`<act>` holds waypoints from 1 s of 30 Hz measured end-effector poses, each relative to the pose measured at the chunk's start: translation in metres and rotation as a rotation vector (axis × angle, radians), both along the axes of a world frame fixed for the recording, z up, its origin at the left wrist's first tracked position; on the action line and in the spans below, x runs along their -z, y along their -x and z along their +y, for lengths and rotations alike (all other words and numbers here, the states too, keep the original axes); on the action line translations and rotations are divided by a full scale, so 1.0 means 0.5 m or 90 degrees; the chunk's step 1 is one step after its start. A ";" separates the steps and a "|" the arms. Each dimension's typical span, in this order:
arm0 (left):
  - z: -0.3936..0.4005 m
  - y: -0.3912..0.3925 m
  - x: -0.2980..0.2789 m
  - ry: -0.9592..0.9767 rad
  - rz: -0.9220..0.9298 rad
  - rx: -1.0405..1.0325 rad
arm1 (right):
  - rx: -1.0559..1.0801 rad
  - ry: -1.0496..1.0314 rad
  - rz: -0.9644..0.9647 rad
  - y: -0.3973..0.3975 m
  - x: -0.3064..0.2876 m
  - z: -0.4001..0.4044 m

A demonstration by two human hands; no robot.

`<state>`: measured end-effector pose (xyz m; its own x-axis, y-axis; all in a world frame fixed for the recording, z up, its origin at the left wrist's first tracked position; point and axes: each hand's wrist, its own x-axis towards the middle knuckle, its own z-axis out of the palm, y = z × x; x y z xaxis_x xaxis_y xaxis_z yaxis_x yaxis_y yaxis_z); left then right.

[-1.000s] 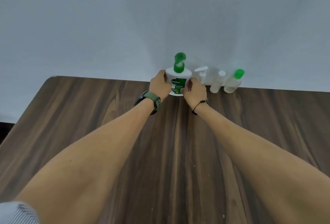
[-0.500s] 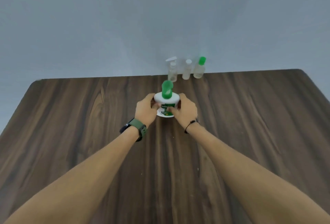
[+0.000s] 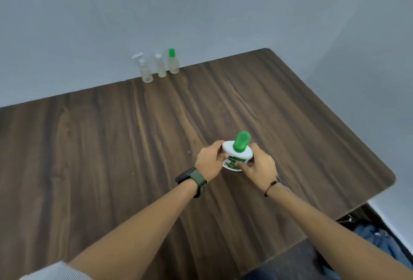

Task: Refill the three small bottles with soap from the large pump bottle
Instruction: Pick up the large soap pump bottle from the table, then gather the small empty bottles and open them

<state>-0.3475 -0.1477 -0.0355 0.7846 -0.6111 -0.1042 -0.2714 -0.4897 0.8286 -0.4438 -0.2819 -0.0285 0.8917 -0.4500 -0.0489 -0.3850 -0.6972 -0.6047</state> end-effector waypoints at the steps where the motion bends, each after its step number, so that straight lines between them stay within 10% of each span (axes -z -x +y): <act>1: -0.013 0.020 0.002 0.000 0.000 0.029 | 0.011 0.007 0.001 0.031 -0.003 -0.009; 16: 0.010 -0.002 -0.029 -0.124 -0.012 0.108 | -0.053 0.051 0.101 0.100 -0.065 -0.090; 30: 0.186 -0.302 -0.189 -0.005 -0.015 -0.253 | -0.168 0.082 0.006 -0.389 -0.210 0.000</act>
<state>-0.1966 -0.0547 0.0591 0.9621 -0.2586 -0.0869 -0.0783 -0.5668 0.8201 -0.2492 -0.2818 0.0763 0.9784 -0.2062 -0.0156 -0.1860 -0.8448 -0.5017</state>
